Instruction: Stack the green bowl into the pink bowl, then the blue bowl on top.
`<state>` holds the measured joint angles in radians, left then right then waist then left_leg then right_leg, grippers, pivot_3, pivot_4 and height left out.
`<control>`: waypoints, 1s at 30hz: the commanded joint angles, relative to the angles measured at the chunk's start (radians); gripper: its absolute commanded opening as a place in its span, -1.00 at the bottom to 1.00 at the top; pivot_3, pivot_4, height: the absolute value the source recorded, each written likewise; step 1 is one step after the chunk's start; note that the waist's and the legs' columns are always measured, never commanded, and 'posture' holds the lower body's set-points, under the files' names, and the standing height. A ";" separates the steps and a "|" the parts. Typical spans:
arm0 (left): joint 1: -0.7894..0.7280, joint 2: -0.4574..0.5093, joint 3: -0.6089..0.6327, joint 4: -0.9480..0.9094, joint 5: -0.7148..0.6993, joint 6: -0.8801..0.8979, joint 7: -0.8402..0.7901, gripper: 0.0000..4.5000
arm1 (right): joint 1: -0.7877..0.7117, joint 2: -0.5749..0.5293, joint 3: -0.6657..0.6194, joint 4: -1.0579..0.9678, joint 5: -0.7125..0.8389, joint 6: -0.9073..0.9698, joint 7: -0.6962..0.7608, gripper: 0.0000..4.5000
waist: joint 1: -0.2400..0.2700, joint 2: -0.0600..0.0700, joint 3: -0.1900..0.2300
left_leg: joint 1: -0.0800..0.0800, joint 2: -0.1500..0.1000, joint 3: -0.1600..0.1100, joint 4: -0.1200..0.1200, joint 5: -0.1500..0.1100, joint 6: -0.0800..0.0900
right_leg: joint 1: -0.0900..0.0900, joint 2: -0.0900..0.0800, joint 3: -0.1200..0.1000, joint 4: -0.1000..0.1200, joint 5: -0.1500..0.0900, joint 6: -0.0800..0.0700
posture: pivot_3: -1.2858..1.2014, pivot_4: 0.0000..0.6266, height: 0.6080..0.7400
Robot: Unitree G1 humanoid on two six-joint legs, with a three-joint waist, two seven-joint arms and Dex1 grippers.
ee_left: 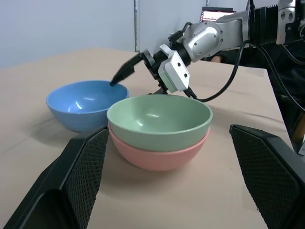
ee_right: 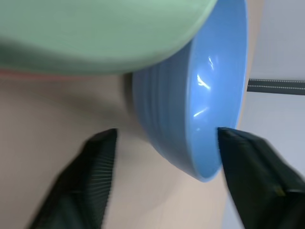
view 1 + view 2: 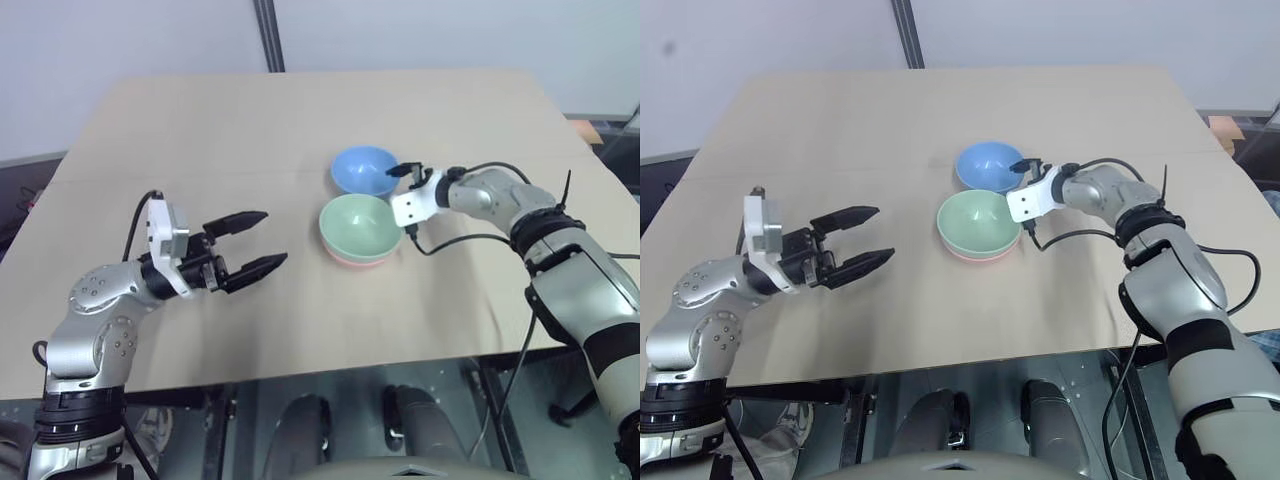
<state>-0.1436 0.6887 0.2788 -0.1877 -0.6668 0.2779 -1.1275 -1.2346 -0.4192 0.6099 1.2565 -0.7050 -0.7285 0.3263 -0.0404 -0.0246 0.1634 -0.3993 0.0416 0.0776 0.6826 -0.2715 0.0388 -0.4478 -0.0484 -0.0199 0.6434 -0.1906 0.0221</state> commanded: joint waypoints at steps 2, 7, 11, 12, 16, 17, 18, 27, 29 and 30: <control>0.013 0.014 0.035 -0.047 -0.015 -0.010 0.011 0.92 | -0.025 -0.005 0.004 -0.003 -0.015 -0.027 -0.020 -0.36 | 0.000 0.000 0.000 | 0.000 0.000 0.000 0.000 0.000 0.000 | 0.000 0.000 0.000 0.000 0.000 0.000 | 0.03 -0.52 1.00; 0.013 0.009 0.030 -0.045 -0.011 -0.016 0.019 0.92 | -0.031 -0.011 0.012 -0.003 -0.034 -0.034 -0.040 -0.98 | 0.000 0.001 0.000 | 0.000 0.000 0.000 0.000 0.000 0.000 | 0.000 0.000 0.000 0.000 0.000 0.000 | 0.03 -0.52 1.00; 0.015 0.004 0.024 -0.045 -0.009 -0.021 0.024 0.92 | -0.036 -0.030 0.007 -0.014 -0.041 -0.053 -0.054 -0.98 | 0.000 0.001 0.001 | 0.000 0.000 0.000 0.000 0.000 0.000 | 0.000 0.000 0.000 0.000 0.000 0.000 | 0.03 -0.52 1.00; 0.015 0.003 0.023 -0.045 -0.008 -0.023 0.025 0.92 | -0.041 -0.040 -0.001 -0.021 -0.035 -0.062 -0.051 -0.98 | 0.000 0.001 0.001 | 0.000 0.000 0.000 0.000 0.000 0.000 | 0.000 0.000 0.000 0.000 0.000 0.000 | 0.03 -0.52 1.00; 0.013 -0.002 0.023 -0.041 -0.006 -0.028 0.031 0.92 | -0.053 -0.089 -0.090 -0.084 0.108 -0.145 0.111 -0.98 | 0.000 0.002 0.001 | 0.000 0.000 0.000 0.000 0.000 0.000 | 0.000 0.000 0.000 0.000 0.000 0.000 | 0.03 -0.52 1.00; 0.011 -0.004 0.022 -0.035 -0.003 -0.032 0.032 0.92 | -0.039 -0.103 -0.126 -0.128 0.207 -0.174 0.232 -0.98 | 0.000 0.002 0.002 | 0.000 0.000 0.000 0.000 0.000 0.000 | 0.000 0.000 0.000 0.000 0.000 0.000 | 0.03 -0.52 1.00; 0.010 -0.005 0.022 -0.029 -0.001 -0.035 0.031 0.92 | -0.020 -0.111 -0.157 -0.179 0.303 -0.173 0.352 -0.98 | 0.001 0.003 0.002 | 0.000 0.000 0.000 0.000 0.000 0.000 | 0.000 0.000 0.000 0.000 0.000 0.000 | 0.03 -0.52 1.00; -0.039 -0.025 -0.018 0.038 0.026 -0.067 0.013 0.92 | 0.327 -0.389 -0.218 -1.182 0.787 0.494 0.959 -0.98 | 0.026 0.004 0.003 | -0.001 0.004 -0.003 0.000 -0.003 0.004 | 0.001 -0.001 -0.005 -0.001 0.000 0.000 | 0.03 -0.52 1.00; -0.050 -0.029 -0.026 0.048 0.031 -0.072 0.010 0.92 | 0.355 -0.382 -0.212 -1.252 0.754 0.570 0.950 -0.98 | 0.024 0.005 0.003 | 0.000 0.003 -0.002 0.001 -0.003 0.005 | 0.001 -0.001 -0.005 -0.001 0.000 0.000 | 0.03 -0.52 1.00; -0.055 -0.031 -0.030 0.050 0.033 -0.073 0.009 0.92 | 0.368 -0.376 -0.202 -1.275 0.731 0.599 0.947 -0.98 | 0.025 0.005 0.003 | 0.000 0.003 -0.002 0.001 -0.003 0.004 | 0.001 0.000 -0.005 -0.001 -0.001 -0.001 | 0.03 -0.52 1.00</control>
<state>-0.1885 0.6586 0.2436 -0.1326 -0.6310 0.2263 -1.1114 -0.8670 -0.7953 0.4230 0.0311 0.0381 -0.1726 1.2792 -0.0151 -0.0201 0.1666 -0.3985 0.0446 0.0754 0.6843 -0.2742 0.0432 -0.4463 -0.0479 -0.0251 0.6435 -0.1922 0.0198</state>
